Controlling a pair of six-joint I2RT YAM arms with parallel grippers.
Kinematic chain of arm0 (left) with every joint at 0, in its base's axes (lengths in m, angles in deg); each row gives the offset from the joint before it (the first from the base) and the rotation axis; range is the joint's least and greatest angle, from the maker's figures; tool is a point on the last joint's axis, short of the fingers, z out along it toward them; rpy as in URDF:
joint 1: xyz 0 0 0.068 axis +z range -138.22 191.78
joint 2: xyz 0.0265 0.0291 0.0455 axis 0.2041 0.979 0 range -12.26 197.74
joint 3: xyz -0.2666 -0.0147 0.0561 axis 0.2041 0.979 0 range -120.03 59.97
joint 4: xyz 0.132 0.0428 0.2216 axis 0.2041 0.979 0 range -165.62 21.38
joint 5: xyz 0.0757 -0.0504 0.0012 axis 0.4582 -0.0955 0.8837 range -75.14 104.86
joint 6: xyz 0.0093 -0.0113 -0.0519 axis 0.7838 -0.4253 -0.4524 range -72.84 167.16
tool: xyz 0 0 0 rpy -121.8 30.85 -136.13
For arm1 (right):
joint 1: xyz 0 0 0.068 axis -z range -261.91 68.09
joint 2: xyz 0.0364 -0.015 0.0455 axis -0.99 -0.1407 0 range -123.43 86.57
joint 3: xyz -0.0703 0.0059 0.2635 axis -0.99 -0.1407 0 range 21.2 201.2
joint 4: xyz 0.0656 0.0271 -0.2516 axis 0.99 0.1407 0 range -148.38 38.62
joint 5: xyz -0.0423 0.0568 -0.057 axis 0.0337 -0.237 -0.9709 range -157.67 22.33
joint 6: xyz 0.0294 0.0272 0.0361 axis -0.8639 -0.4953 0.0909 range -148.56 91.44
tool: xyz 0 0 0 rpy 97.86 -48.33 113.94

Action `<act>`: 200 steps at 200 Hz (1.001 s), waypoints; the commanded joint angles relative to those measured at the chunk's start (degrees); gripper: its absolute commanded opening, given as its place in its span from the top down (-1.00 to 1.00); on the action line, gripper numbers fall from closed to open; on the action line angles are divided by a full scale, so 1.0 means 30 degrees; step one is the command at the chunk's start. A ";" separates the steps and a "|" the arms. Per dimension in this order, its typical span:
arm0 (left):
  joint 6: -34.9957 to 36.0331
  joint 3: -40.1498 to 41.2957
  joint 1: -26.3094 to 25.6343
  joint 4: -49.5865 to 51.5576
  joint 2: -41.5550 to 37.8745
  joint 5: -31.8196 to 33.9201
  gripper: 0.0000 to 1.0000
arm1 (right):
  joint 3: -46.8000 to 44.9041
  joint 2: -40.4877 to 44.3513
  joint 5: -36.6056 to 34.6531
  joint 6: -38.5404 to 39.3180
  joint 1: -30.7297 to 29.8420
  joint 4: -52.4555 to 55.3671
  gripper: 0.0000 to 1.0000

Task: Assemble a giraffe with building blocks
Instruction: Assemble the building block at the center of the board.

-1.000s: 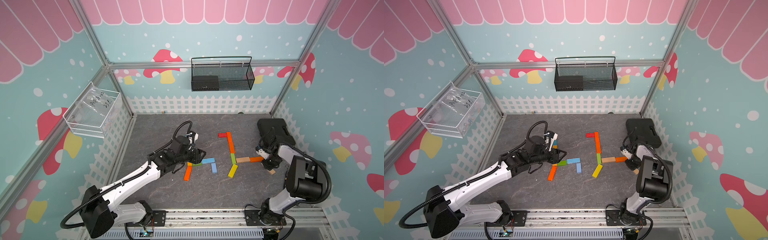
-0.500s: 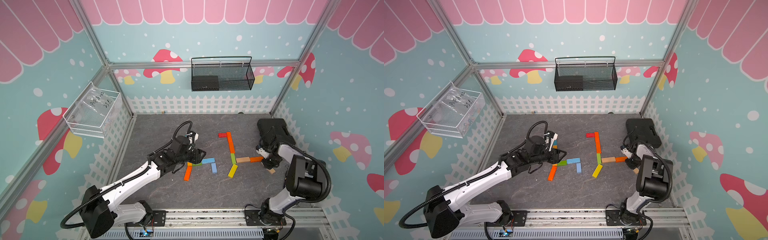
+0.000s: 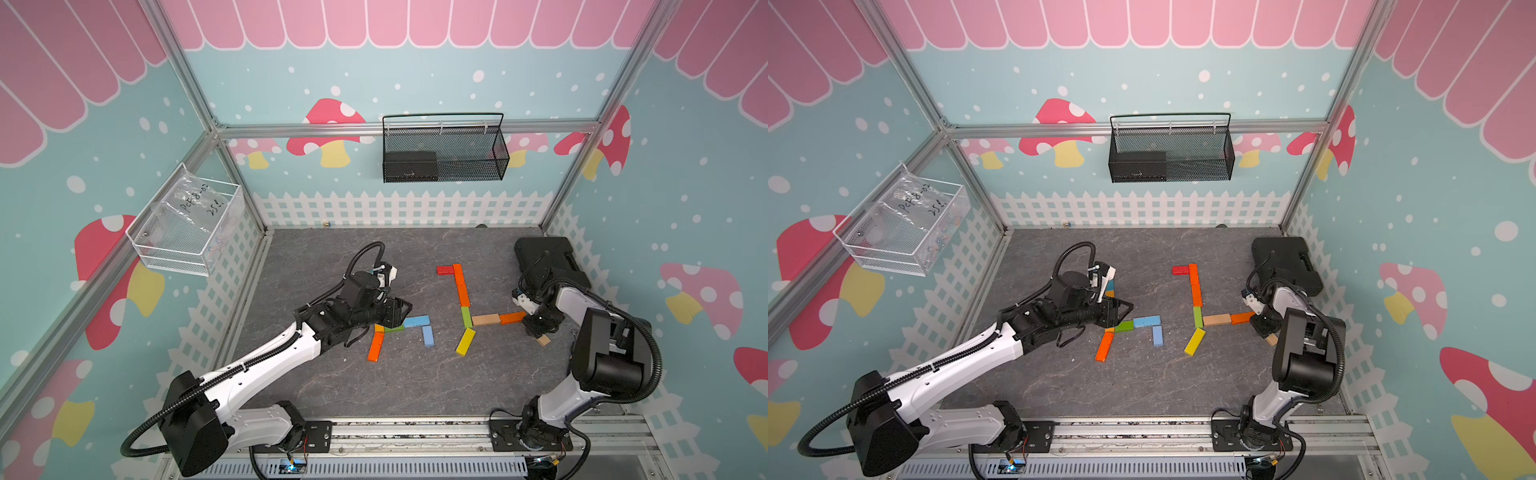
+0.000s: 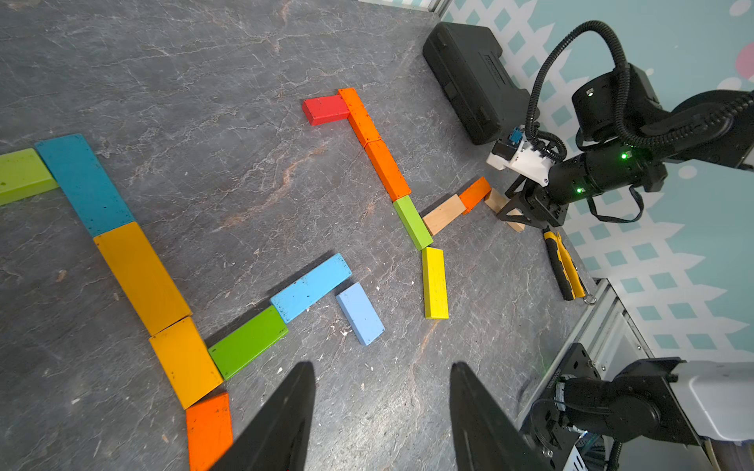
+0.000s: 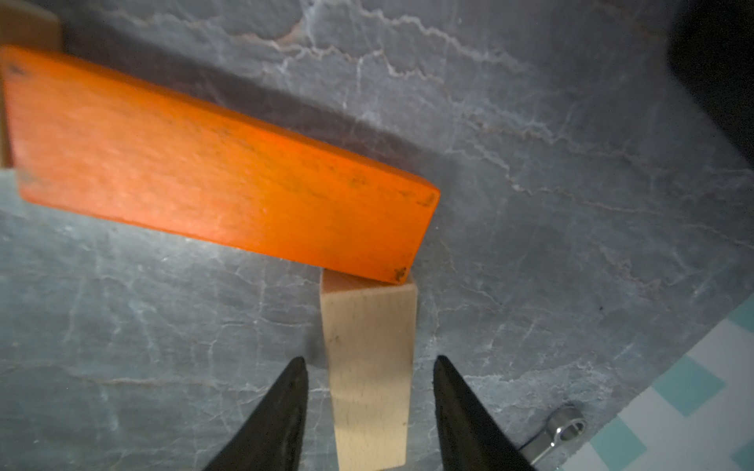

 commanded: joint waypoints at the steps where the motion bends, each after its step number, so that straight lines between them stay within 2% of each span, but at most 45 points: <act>1: 0.0255 -0.0043 0.0061 -0.0087 0.0108 0.0005 -0.13 | 0.0518 0.0923 0.0557 -0.0190 0.0023 0.0381 -0.19; 48: 0.0199 -0.0459 0.0114 0.0172 0.0119 0.0118 -0.13 | 0.2374 0.3390 0.0385 -0.2351 -0.0799 0.0749 -0.31; 102: 0.0266 -0.1574 0.0222 0.1043 0.0030 0.1450 -0.14 | 0.3945 0.5879 0.1296 -0.4982 -0.4108 -0.0693 -0.36; 156: -0.0120 -0.1208 0.1457 0.0988 -0.1513 0.4292 -0.22 | 0.2670 0.7346 0.2997 -0.8144 -0.7615 -0.6362 -0.40; 182: -0.0651 0.0239 0.3282 0.0162 -0.3350 0.6041 -0.35 | 0.0626 0.8169 0.3302 -0.8838 -0.8515 -1.0143 -0.44; 200: -0.1554 0.1976 0.5075 -0.0803 -0.4870 0.7313 -0.42 | -0.1550 0.9096 0.2568 -0.9028 -0.8542 -1.3211 -0.49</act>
